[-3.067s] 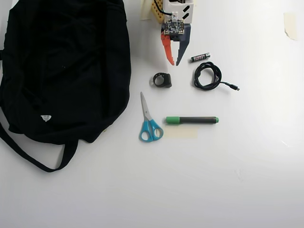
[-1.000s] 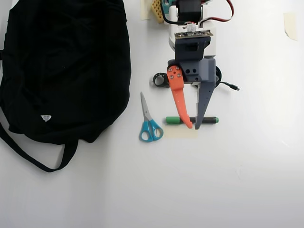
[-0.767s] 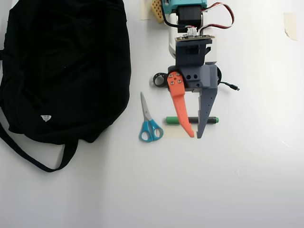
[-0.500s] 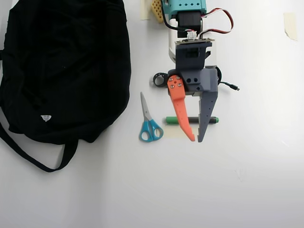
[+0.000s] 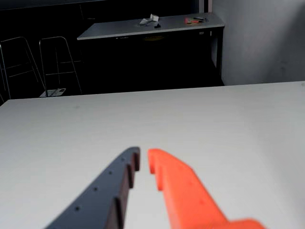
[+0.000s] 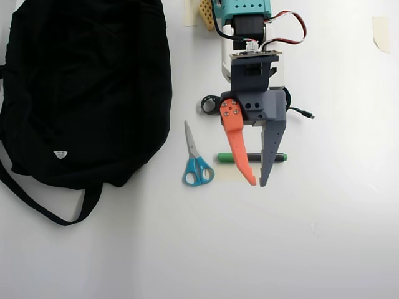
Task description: Put the green marker into the black bag
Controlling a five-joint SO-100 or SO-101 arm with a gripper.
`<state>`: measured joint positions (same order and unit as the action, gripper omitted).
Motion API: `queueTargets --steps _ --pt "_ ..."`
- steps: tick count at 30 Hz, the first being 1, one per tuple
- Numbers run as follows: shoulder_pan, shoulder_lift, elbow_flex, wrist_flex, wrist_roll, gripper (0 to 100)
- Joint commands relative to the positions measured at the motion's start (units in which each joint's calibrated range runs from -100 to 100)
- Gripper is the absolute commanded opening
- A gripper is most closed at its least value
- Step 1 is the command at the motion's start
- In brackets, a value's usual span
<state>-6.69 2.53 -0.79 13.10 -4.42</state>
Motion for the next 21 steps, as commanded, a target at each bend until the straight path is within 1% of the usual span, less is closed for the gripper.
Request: queueTargets --steps 1,7,10,15,16,21 --pt "-0.57 -0.54 -1.82 -0.26 0.38 2" --pt "-1.24 -1.79 2.22 0.08 0.33 2" --pt "-1.24 -1.79 1.95 1.98 -0.09 2" --pt "-1.32 -1.79 -0.02 12.92 0.28 2" --pt "-1.32 -1.79 -1.28 18.17 0.28 2" --pt "-1.99 -1.79 -1.91 26.27 0.28 2"
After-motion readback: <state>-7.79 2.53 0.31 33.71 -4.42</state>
